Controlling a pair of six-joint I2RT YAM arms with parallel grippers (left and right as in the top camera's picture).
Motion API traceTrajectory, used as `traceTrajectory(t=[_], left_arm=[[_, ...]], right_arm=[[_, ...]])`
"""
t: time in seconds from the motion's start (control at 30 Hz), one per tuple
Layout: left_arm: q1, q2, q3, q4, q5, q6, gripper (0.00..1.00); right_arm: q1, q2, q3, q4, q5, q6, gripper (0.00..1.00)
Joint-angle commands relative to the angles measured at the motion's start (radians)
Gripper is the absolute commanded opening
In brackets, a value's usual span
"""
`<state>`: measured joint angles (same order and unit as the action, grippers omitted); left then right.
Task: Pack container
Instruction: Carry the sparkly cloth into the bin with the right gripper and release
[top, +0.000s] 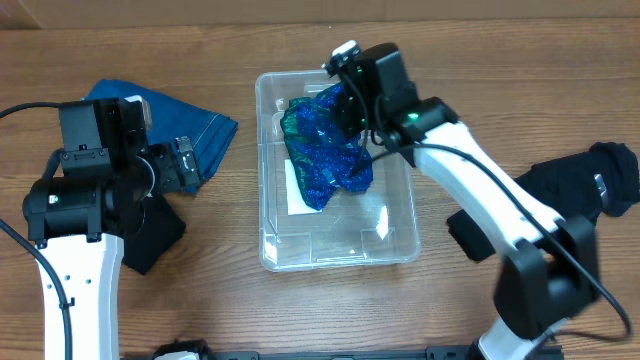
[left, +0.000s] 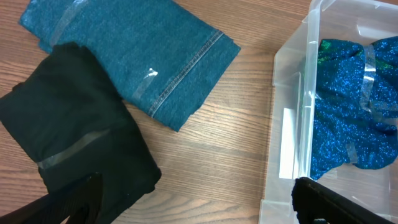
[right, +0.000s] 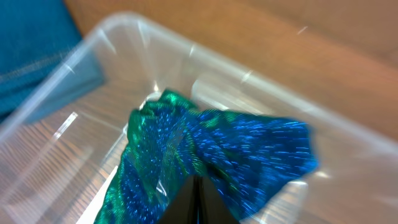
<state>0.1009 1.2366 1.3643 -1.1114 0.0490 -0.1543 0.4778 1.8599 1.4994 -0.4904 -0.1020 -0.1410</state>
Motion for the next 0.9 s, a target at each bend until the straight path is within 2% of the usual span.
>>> traceTrajectory(t=[0.0, 0.17, 0.27, 0.33, 0.37, 0.4, 0.5, 0.57, 0.63, 0.73, 0.8, 0.87], left_arm=[[0.007, 0.0, 0.026, -0.005, 0.007, -0.011, 1.0], [0.007, 0.0, 0.026, -0.006, 0.007, -0.01, 1.0], [0.007, 0.0, 0.026, -0.007, 0.007, -0.01, 1.0], [0.007, 0.0, 0.026, -0.007, 0.007, -0.01, 1.0], [0.007, 0.0, 0.026, -0.007, 0.007, -0.01, 1.0], [0.007, 0.0, 0.026, -0.007, 0.007, -0.01, 1.0], [0.007, 0.0, 0.026, -0.007, 0.007, -0.01, 1.0], [0.007, 0.0, 0.026, -0.007, 0.007, -0.01, 1.0], [0.007, 0.0, 0.026, -0.007, 0.007, -0.01, 1.0], [0.007, 0.0, 0.026, -0.006, 0.007, -0.01, 1.0], [0.007, 0.0, 0.026, -0.007, 0.007, -0.01, 1.0], [0.007, 0.0, 0.026, -0.006, 0.006, -0.01, 1.0]], right_arm=[[0.0, 0.124, 0.01, 0.04, -0.086, 0.012, 0.04], [0.0, 0.213, 0.01, 0.003, -0.072, 0.011, 0.04], [0.0, 0.179, 0.018, -0.013, 0.003, 0.012, 0.04], [0.0, 0.093, 0.032, -0.017, 0.074, 0.012, 0.06], [0.0, 0.043, 0.037, -0.016, 0.105, 0.012, 0.12], [0.0, -0.006, 0.041, -0.016, 0.128, 0.012, 0.24], [-0.022, -0.221, 0.041, -0.064, 0.195, 0.043, 0.73], [-0.069, -0.316, 0.041, -0.141, 0.211, 0.146, 0.96], [-0.158, -0.39, 0.041, -0.253, 0.21, 0.296, 1.0], [-0.412, -0.457, 0.04, -0.52, 0.205, 0.497, 1.0], [-0.588, -0.455, 0.031, -0.647, 0.161, 0.516, 1.0], [-0.746, -0.455, -0.014, -0.689, 0.109, 0.513, 1.0]])
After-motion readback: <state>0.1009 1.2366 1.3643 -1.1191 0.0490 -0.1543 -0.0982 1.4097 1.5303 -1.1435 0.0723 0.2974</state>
